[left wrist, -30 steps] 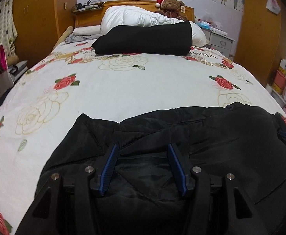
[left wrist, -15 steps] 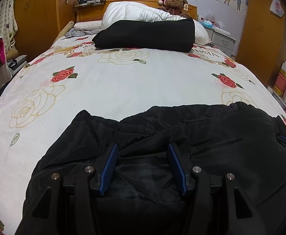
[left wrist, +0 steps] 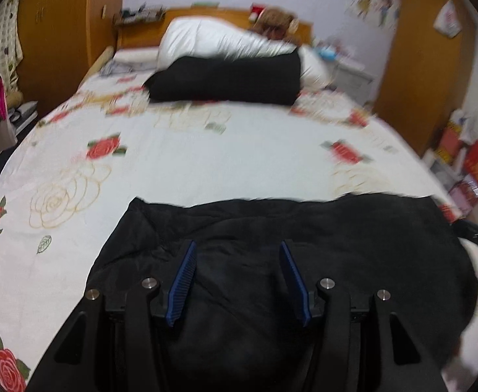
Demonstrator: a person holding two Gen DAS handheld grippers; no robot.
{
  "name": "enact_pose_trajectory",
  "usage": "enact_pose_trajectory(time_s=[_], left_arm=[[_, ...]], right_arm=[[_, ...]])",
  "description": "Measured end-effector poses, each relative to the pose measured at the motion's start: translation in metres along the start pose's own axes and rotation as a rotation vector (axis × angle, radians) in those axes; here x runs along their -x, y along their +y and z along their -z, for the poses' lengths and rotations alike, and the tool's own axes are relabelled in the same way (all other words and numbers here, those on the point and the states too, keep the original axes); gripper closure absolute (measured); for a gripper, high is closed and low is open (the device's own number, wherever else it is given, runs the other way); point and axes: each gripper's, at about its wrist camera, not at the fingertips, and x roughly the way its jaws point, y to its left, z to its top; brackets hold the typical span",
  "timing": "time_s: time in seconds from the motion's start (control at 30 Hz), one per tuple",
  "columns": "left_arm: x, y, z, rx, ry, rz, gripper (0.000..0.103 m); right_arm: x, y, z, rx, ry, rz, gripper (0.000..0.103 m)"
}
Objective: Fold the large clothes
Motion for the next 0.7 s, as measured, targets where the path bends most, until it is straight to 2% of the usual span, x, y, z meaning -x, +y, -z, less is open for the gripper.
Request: enact_pose_trajectory(time_s=[0.1,0.23,0.33,0.47,0.63,0.7], left_arm=[[0.023,-0.02,0.014,-0.014,-0.033,0.071,0.047],[-0.01,-0.045,0.038,-0.025,0.072,0.092,0.047],[-0.025,-0.051,0.042,-0.011,0.072,0.089,0.047],[-0.041,-0.051,0.043,0.009,0.083,0.088,0.047],[-0.017,-0.046,0.032,0.014,0.1,0.092,0.049],[0.009,-0.029,0.027,0.028,0.037,0.088,0.05]], right_arm=[[0.023,0.008,0.021,0.031,-0.024,-0.006,0.027],[-0.008,-0.009,0.049,0.015,0.096,0.112,0.027],[-0.024,-0.022,0.061,0.047,0.12,0.152,0.028],[-0.038,-0.023,0.069,0.038,0.136,0.163,0.029],[-0.026,-0.024,0.059,0.03,0.134,0.167,0.029],[-0.003,-0.024,0.05,0.017,0.089,0.153,0.031]])
